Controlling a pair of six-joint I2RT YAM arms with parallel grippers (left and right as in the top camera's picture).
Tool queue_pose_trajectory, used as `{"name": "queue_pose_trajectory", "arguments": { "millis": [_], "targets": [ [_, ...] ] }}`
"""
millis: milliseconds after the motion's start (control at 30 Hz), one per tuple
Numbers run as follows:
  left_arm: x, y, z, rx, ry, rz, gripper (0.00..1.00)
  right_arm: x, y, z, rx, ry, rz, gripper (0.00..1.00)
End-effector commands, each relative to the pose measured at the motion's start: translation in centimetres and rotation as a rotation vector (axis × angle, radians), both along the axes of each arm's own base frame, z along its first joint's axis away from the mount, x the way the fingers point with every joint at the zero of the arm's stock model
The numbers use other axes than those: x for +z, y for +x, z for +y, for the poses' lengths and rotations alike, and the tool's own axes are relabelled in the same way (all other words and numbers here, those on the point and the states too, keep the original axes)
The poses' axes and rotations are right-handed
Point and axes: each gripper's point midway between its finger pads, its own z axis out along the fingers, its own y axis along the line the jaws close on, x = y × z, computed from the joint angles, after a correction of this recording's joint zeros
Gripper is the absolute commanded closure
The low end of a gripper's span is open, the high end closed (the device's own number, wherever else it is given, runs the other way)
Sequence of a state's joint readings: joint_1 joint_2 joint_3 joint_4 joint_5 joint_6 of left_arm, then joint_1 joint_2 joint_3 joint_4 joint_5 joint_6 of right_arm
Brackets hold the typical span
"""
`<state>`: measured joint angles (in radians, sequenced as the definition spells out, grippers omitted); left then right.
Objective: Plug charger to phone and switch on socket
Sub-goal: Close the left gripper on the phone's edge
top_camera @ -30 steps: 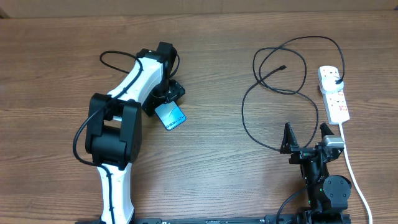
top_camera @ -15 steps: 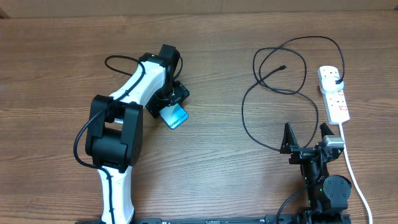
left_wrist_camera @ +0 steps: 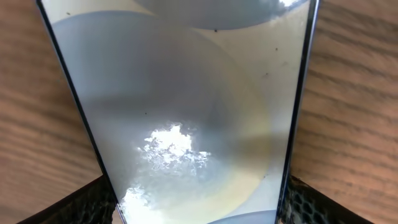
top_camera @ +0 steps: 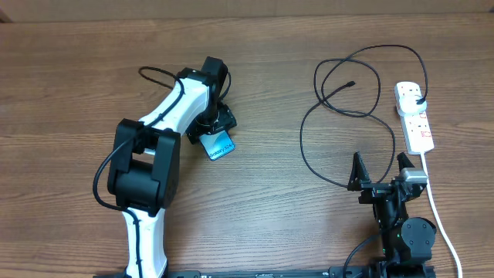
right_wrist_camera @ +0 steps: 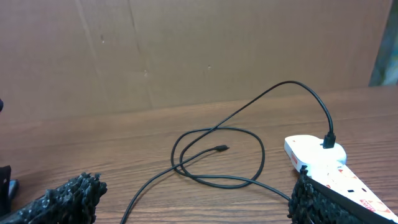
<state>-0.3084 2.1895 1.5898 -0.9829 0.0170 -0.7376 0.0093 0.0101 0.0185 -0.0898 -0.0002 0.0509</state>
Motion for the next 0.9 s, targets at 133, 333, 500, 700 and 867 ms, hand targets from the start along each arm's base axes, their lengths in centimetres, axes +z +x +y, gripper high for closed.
{"name": "queue_pose_trajectory", "arguments": {
  "millis": [133,333,500,700,867],
  "targets": [
    [-6.48,-3.21,0.47,-0.167,0.015,0.147,0.00,-0.24,0.02,0.19,0.008,-0.007,-0.002,0.00],
    [-6.46,-3.30,0.34,-0.019,0.020,0.151,0.00,-0.22,0.02,0.19,0.008,-0.007,-0.003,0.00],
    [-6.47,-3.29,0.30,0.051,0.024,0.151,0.01,-0.24,0.02,0.19,0.008,-0.007,-0.002,0.00],
    [-6.42,-3.52,0.50,0.043,0.034,0.160,0.01,-0.22,0.02,0.19,0.008,-0.007,-0.003,0.00],
    [-6.43,-3.39,0.87,0.045,0.051,0.154,0.00,-0.22,0.02,0.19,0.008,-0.007,-0.003,0.00]
  ]
}}
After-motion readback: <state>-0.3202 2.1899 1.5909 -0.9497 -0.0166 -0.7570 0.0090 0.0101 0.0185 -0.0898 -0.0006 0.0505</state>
